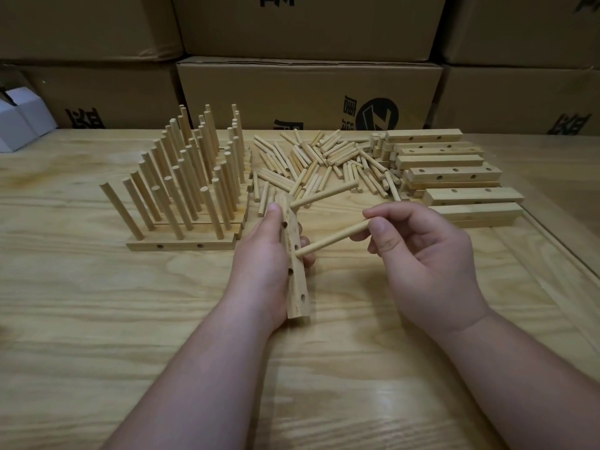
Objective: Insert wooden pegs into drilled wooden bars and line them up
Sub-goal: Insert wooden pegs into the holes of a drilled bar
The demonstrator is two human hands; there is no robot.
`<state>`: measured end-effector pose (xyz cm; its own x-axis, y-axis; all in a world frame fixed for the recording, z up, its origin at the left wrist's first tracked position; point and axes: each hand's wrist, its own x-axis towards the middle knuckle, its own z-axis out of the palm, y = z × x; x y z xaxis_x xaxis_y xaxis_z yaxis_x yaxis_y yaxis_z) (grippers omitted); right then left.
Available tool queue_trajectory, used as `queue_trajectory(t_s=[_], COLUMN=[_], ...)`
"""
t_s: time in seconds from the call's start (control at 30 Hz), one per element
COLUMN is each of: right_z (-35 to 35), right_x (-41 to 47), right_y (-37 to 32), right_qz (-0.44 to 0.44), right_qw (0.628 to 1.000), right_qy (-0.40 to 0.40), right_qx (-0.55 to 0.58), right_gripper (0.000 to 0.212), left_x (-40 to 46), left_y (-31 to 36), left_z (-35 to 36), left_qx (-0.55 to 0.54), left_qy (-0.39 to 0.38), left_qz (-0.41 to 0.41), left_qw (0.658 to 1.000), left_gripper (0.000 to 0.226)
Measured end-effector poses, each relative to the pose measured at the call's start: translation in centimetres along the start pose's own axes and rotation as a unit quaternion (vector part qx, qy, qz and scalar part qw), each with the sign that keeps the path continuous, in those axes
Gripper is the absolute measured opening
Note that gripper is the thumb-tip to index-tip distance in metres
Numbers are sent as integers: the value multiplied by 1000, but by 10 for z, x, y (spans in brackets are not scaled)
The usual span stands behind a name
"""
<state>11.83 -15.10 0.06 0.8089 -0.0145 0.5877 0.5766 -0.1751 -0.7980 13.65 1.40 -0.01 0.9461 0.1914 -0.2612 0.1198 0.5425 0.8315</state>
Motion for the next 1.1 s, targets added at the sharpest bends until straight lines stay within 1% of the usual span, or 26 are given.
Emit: queue_trajectory(t_s=[0.13, 0.33, 0.6, 0.87, 1.1], right_z=[-2, -2, -1, 1, -1], right_x=[2, 2, 1, 1, 1], right_y=[3, 2, -1, 0, 3], right_qz=[20, 25, 5, -17, -19], right_qw=[1000, 1000, 999, 999, 1000], right_qy=[3, 18, 36, 27, 18], right_qx=[10, 3, -11, -3, -6], right_gripper=[13, 14, 14, 13, 9], left_x=[-1, -3, -2, 0, 1], left_y=[-1, -2, -5, -4, -5], left_z=[0, 0, 0, -2, -2], left_qx=[23, 81, 111, 70, 61], left_qy=[-16, -18, -12, -2, 1], left_qz=[-3, 20, 39, 16, 11], left_qw=[1000, 996, 993, 997, 998], left_gripper=[44, 37, 35, 38, 36])
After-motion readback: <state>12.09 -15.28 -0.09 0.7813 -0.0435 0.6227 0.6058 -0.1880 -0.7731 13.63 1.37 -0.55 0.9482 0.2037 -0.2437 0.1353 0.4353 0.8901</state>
